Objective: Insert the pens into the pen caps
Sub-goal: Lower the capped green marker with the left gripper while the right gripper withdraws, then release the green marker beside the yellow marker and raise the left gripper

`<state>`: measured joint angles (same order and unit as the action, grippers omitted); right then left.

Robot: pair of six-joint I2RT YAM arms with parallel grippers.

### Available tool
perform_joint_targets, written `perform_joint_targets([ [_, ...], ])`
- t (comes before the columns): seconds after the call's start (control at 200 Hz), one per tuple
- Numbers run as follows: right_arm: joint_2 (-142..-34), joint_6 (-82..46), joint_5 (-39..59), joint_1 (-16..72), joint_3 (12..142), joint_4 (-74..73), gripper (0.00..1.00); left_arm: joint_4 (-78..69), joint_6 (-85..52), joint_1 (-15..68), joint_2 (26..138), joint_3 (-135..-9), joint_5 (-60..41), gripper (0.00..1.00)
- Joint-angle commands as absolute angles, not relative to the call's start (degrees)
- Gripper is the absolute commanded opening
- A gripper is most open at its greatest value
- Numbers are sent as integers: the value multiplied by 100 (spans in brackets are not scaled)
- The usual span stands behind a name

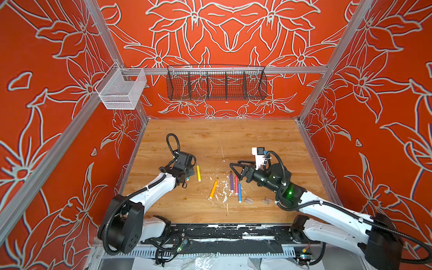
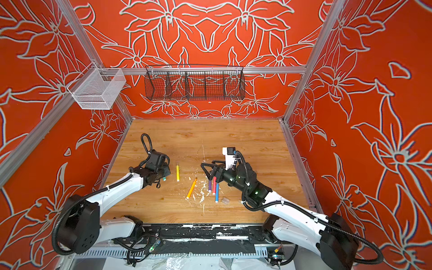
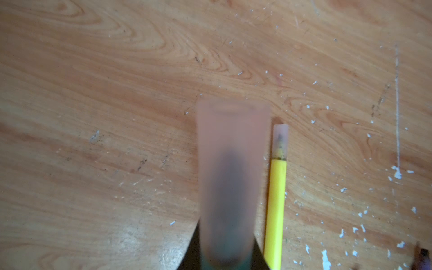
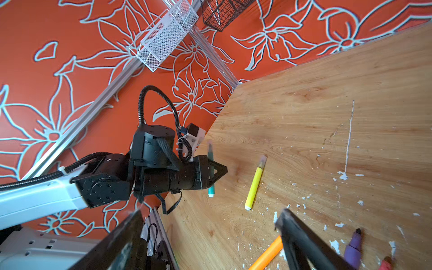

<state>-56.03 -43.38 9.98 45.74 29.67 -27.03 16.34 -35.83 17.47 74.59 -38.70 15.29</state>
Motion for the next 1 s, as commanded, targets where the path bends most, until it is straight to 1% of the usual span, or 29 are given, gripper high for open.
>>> perform_joint_targets([
  [0.0, -5652, -4546, 941, 4602, 2818, -2924, 94, 1735, -3735, 1560, 7865, -4001, 1427, 0],
  [0.215, -5982, -4645, 1113, 4601, 2936, -2878, 94, 1580, -3617, 1306, 8663, -4218, 563, 0],
  [0.365, -6239, -4685, 1093, 4597, 2986, -2886, 94, 1652, -3522, 1283, 9024, -4432, 222, 0],
  [0.405, -6310, -4685, 1115, 4597, 3036, -2836, 93, 1594, -3500, 1283, 9074, -4437, 128, 4],
  [0.49, -6424, -4692, 1189, 4598, 3140, -2739, 92, 1599, -3455, 1283, 9153, -4499, 6, 8],
  [0.701, -6435, -4702, 1236, 4603, 3192, -2651, 91, 1609, -3414, 1283, 9109, -4509, -9, 23],
  [0.866, -6207, -4593, 1046, 4598, 3128, -2532, 91, 1600, -3362, 1283, 9023, -4500, -44, 31],
  [0.996, -6057, -4569, 888, 4587, 3089, -2481, 92, 1608, -3324, 1282, 8945, -4500, -79, 32],
])
